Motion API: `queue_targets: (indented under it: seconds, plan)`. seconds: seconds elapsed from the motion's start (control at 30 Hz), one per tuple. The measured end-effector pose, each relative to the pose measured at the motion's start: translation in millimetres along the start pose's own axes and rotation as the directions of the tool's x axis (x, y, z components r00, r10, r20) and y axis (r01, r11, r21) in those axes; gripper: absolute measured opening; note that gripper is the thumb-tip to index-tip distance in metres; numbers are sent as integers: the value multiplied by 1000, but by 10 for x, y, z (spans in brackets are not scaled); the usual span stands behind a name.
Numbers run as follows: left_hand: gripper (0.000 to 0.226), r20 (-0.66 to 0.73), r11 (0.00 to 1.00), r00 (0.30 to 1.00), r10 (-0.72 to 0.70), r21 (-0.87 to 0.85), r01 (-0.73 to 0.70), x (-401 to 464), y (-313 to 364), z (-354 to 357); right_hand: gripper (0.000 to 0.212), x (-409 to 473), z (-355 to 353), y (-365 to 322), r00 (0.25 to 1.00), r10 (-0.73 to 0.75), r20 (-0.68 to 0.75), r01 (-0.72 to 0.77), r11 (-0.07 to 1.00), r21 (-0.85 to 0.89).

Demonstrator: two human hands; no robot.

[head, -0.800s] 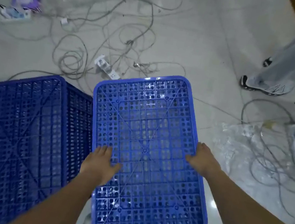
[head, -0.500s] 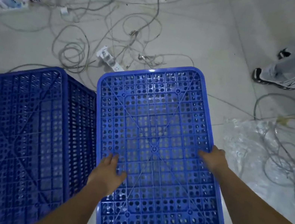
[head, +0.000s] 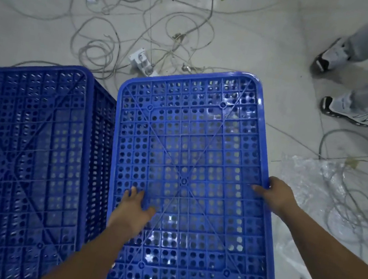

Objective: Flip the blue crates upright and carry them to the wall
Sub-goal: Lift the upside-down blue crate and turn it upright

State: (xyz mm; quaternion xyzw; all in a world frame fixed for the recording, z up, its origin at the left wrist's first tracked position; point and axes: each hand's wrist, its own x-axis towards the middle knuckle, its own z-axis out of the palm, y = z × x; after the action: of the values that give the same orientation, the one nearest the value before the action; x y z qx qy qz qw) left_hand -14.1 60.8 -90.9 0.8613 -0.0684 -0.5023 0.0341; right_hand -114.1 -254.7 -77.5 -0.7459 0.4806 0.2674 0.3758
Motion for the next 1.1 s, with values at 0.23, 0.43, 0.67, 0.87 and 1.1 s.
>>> queue_targets:
  seconds: [0.23, 0.43, 0.67, 0.87, 1.1]
  plan:
    - [77, -21, 933, 999, -29, -360, 19, -231, 240, -304, 43, -743, 18, -423, 966, -217, -142, 220, 975, 10]
    - [76, -53, 646, 998, 28, -761, -59, -620, 967, -552, 45, -1316, 256, -855, 932, -299, -205, 304, 953, -9]
    - [71, -127, 512, 979, 159, -837, -192, -809, 1244, -686, 23, -1584, 485, -1070, 894, -328, -305, 308, 945, -112]
    - [26, -145, 596, 983, 114, -781, -184, -646, 1197, -638, 20, -1506, 751, -1022, 909, -342, -237, 284, 927, -246]
    - [15, -181, 639, 976, 119, -739, -215, -408, 883, -567, 25, -1332, 1245, -1096, 931, -329, -158, 289, 929, -233]
